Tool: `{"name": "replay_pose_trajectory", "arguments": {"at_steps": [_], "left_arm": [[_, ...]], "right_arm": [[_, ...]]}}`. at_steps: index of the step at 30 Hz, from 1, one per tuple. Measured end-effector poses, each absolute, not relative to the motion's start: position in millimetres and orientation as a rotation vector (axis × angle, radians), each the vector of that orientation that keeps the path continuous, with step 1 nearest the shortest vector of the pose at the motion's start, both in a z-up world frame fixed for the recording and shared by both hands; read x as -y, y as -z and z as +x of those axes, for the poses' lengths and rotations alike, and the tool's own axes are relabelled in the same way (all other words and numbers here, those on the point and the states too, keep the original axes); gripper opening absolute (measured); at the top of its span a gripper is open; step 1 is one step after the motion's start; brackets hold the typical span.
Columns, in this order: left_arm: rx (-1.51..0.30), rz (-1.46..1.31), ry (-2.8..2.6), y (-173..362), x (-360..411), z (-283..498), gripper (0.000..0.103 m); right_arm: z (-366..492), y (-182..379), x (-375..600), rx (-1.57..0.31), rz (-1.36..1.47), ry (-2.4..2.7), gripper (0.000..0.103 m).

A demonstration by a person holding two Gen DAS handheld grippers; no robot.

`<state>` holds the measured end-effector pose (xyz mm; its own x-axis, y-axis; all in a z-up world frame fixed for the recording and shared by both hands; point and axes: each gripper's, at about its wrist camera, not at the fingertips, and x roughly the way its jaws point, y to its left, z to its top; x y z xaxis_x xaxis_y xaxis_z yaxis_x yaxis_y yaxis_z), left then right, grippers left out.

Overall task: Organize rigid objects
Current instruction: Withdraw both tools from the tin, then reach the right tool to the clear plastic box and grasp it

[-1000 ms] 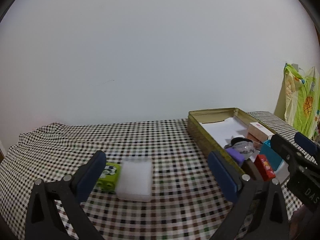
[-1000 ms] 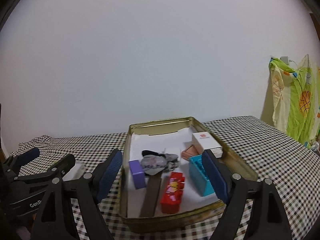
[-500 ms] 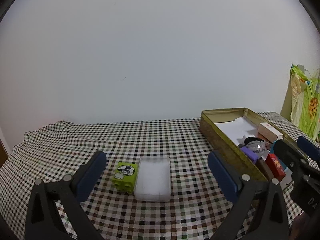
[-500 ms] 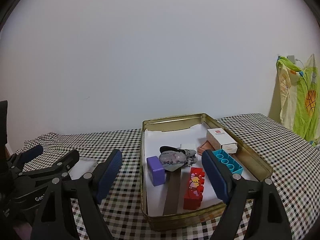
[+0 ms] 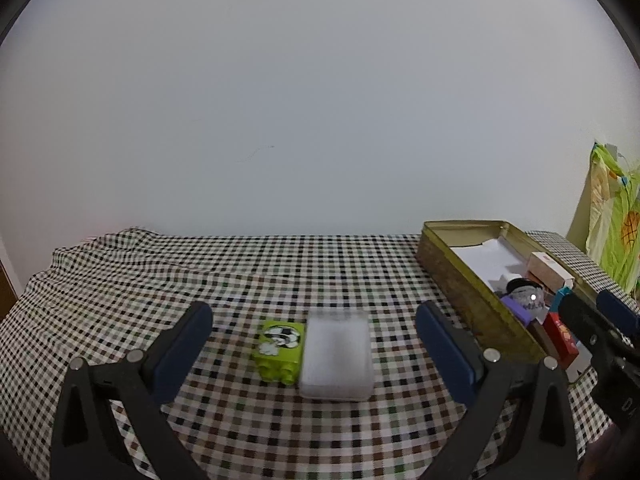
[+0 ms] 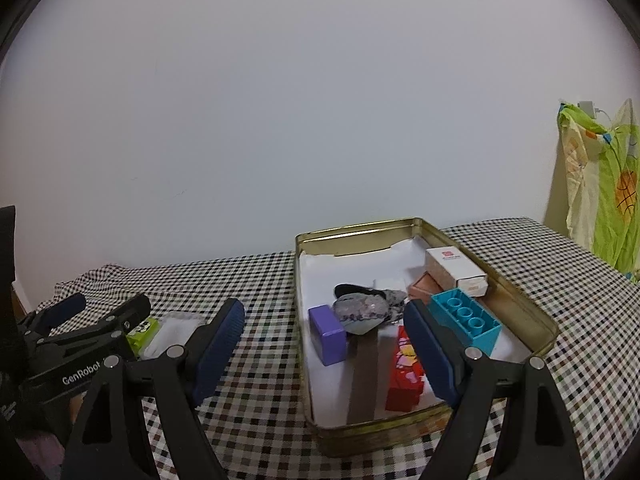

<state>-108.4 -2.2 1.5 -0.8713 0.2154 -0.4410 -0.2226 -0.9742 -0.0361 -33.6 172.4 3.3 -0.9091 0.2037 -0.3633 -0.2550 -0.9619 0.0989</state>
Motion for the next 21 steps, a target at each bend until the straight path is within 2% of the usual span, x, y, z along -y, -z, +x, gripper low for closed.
{"name": "replay_pose_trajectory", "arguments": {"at_steps": [13, 19, 21], "left_arm": [[-0.015, -0.683, -2.887, -1, 25, -113, 0.103], [0.107, -0.773, -2.896, 4, 48, -128, 0.103], [0.143, -0.792, -2.915, 4, 58, -132, 0.103]], "right_arm": [[-42, -2, -141, -0.178, -0.596, -2.908, 0.084], [-41, -3, -139, -0.171, -0.599, -2.921, 0.084], [-44, -1, -139, -0.180, -0.625, -2.928, 0.081]]}}
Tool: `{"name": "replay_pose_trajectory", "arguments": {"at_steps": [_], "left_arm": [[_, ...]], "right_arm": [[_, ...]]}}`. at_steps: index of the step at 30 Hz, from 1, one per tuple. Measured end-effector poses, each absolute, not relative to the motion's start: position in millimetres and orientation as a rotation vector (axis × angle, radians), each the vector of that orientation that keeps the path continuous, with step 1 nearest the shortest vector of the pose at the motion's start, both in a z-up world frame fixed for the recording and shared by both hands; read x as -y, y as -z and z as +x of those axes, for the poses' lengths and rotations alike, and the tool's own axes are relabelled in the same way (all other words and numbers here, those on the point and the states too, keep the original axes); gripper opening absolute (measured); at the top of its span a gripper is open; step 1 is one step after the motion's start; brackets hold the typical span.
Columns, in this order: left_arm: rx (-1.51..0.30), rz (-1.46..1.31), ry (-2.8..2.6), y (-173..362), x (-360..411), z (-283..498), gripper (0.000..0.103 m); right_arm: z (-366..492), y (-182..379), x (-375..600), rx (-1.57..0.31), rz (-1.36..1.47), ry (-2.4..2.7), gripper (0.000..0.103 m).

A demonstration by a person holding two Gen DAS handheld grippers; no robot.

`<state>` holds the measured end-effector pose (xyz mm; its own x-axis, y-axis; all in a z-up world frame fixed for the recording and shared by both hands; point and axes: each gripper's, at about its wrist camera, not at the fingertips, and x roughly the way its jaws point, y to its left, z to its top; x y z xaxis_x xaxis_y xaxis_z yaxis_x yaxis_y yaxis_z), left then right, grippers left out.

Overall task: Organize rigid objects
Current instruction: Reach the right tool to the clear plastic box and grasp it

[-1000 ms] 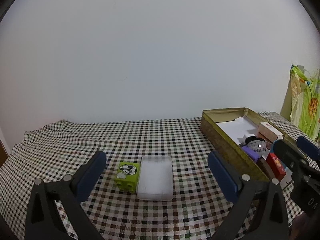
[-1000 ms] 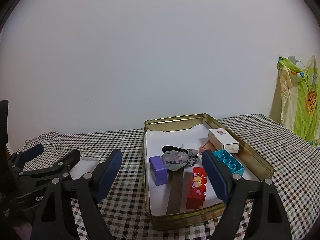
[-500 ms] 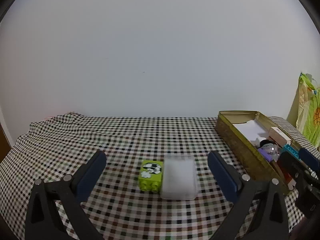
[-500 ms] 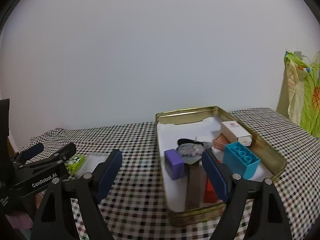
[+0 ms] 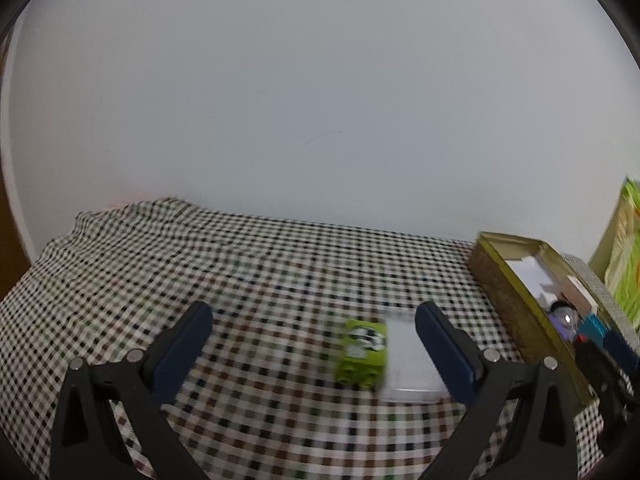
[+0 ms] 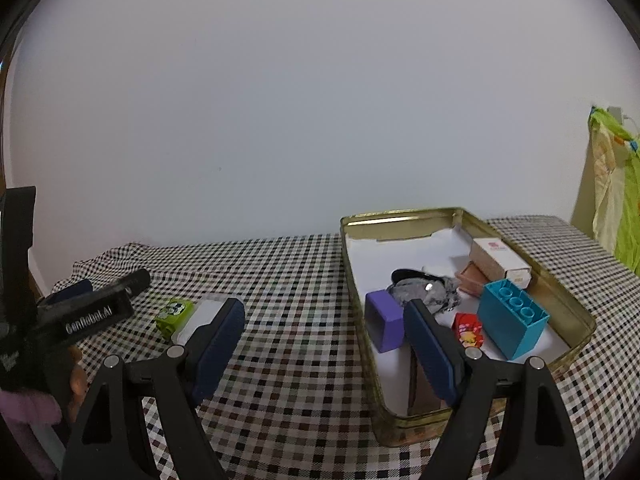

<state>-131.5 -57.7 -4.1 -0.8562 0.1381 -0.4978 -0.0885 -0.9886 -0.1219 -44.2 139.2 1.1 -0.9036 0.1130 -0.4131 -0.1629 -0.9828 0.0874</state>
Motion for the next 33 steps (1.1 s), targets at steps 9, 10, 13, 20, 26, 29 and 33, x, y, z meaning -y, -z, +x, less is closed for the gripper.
{"name": "replay_pose_trajectory", "arguments": {"at_steps": [9, 10, 13, 20, 26, 29, 33], "left_arm": [[0.118, -0.851, -3.034, 7, 80, -143, 0.103], [0.108, -0.860, -3.053, 7, 82, -145, 0.103], [0.096, -0.888, -3.081, 10, 91, -147, 0.103], [0.162, -0.962, -3.099, 13, 107, -155, 0.103], [0.235, -0.984, -3.099, 12, 113, -157, 0.103], [0.243, -0.982, -3.109, 11, 113, -157, 0.103], [0.249, -0.993, -3.126, 12, 113, -158, 0.102]], "right_arm": [[-66, 6, -117, -0.182, -0.781, -2.999, 0.053], [-71, 7, -112, -0.187, -0.805, -3.007, 0.053], [-86, 13, -99, -0.197, -0.895, -3.025, 0.053], [-120, 28, -64, -0.237, -1.099, -3.004, 0.053], [-143, 36, -50, -0.243, -1.199, -2.972, 0.053], [-150, 38, -45, -0.238, -1.214, -2.971, 0.055], [-155, 35, -38, -0.236, -1.227, -2.970, 0.056]]}}
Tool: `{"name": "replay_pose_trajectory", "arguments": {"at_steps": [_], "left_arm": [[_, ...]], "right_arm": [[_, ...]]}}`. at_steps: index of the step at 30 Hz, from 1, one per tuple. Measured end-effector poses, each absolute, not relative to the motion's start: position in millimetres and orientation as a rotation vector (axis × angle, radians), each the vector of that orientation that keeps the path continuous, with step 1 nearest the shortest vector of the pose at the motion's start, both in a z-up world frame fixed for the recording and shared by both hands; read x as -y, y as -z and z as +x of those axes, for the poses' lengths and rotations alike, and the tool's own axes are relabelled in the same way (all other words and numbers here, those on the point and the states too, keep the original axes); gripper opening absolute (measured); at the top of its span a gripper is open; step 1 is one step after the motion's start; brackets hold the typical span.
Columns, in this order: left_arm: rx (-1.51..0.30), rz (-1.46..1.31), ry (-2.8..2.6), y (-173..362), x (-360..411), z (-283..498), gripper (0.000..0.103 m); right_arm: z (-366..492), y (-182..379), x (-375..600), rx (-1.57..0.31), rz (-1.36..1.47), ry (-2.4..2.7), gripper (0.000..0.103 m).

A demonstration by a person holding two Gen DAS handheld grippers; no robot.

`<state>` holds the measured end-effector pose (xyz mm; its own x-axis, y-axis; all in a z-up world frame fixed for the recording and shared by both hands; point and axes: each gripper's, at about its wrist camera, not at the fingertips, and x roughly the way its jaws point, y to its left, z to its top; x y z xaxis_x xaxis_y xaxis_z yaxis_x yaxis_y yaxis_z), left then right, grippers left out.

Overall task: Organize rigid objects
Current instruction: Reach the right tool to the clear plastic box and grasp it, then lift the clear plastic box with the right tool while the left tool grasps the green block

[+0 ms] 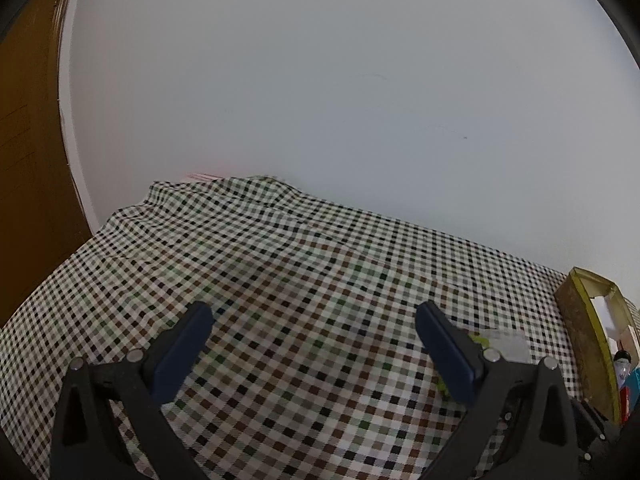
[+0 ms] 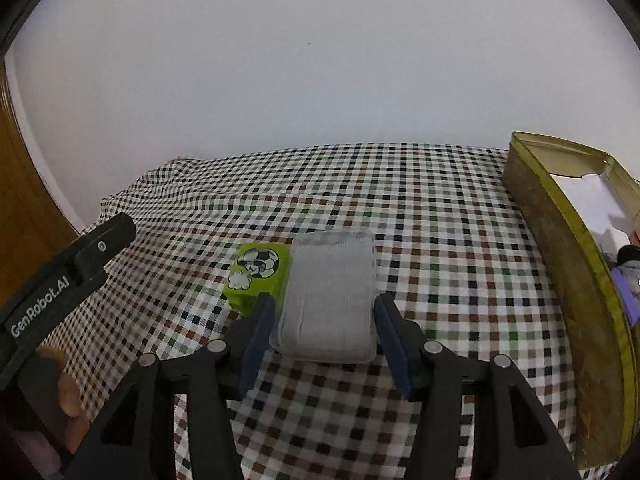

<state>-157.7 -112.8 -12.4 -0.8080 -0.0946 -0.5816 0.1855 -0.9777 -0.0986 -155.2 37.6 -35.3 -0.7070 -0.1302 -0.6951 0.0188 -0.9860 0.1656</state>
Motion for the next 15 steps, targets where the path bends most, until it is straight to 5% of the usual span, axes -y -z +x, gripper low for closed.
{"name": "replay_pose_trajectory", "arguments": {"at_steps": [15], "left_arm": [[-0.243, 0.924, 2.818, 14, 116, -163, 0.103]], "right_arm": [[-159, 33, -53, 0.301, 1.227, 2.823, 0.058]]}}
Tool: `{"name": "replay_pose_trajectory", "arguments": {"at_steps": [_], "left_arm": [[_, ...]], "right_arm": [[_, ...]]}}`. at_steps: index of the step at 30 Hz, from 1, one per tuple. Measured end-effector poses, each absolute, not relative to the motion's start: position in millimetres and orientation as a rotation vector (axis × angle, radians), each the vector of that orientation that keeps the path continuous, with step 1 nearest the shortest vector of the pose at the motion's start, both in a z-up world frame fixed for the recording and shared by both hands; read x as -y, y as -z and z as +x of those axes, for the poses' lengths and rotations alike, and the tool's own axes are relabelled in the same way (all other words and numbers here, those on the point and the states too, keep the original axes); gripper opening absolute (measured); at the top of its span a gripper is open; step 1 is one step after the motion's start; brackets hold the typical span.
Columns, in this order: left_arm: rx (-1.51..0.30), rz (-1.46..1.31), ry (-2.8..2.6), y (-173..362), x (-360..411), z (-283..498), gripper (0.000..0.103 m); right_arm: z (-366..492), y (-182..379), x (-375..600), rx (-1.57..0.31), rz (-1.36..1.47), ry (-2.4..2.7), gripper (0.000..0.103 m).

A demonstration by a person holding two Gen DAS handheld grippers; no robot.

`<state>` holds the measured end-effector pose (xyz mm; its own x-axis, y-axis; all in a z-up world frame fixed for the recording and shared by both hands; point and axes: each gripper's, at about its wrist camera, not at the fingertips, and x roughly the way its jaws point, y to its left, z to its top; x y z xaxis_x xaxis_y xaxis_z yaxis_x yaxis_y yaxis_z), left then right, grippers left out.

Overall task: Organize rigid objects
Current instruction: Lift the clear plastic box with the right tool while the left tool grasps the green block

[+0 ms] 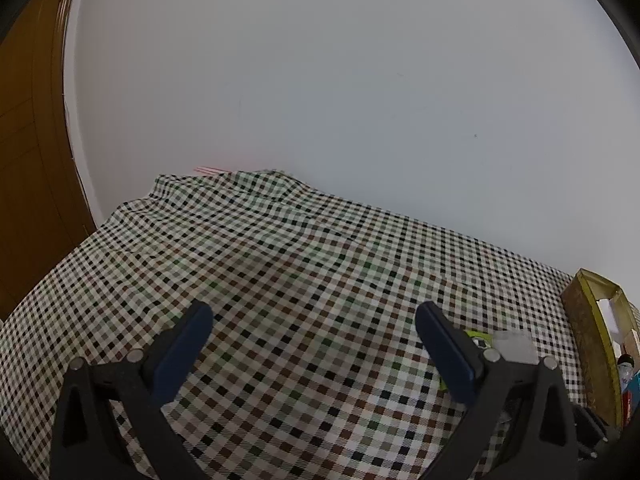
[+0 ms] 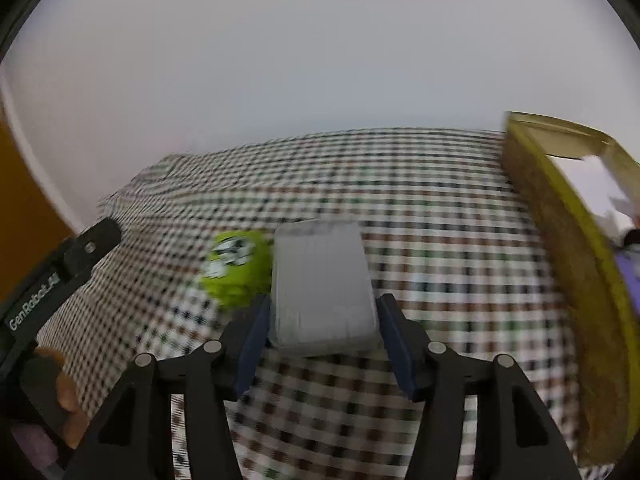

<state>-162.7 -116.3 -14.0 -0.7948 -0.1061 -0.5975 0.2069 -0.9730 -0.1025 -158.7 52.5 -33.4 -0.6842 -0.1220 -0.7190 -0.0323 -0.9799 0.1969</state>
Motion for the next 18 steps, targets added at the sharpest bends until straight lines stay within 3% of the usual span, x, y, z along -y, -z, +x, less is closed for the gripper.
{"name": "replay_pose_trajectory", "arguments": {"at_steps": [3, 18], "left_arm": [[-0.245, 0.926, 2.816, 14, 114, -164, 0.103], [-0.191, 0.947, 2.812, 18, 105, -165, 0.103]], "right_arm": [[-153, 29, -62, 0.352, 1.184, 2.858, 0.058], [-163, 38, -51, 0.222, 1.235, 2.788, 0.056]]}}
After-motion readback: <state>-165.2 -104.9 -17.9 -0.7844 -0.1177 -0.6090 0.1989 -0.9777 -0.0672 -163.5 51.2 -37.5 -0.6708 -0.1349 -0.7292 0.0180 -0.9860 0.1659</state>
